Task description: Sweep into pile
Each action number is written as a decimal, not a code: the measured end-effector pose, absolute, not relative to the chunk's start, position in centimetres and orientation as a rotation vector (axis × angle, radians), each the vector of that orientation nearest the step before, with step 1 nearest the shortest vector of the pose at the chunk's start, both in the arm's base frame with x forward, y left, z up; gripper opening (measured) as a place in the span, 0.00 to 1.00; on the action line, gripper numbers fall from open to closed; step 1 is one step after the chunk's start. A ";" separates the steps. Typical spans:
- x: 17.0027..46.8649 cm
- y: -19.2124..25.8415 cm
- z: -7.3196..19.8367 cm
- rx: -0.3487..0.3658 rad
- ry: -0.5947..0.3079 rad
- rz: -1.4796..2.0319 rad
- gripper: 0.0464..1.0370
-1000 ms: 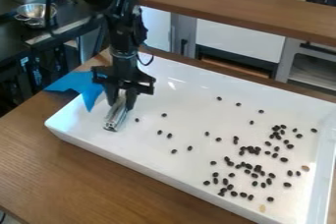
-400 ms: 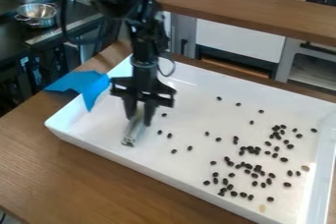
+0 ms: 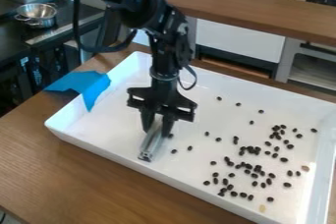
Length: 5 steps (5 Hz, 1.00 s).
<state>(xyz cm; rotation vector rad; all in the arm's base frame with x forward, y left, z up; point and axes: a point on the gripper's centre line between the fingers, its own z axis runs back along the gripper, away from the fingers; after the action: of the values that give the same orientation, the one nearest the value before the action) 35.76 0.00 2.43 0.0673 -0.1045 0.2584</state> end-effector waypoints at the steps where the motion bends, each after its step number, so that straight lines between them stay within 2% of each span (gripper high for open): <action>1: 35.6 -1.3 2.2 0.077 -0.116 0.250 0.33; 2: 35.0 -4.4 2.3 0.065 -0.152 0.200 0.33; 5: 33.8 -11.5 2.4 0.018 -0.131 0.159 0.33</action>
<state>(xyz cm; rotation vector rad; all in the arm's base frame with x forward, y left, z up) 33.78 -11.45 2.42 0.0183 -0.1313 0.1587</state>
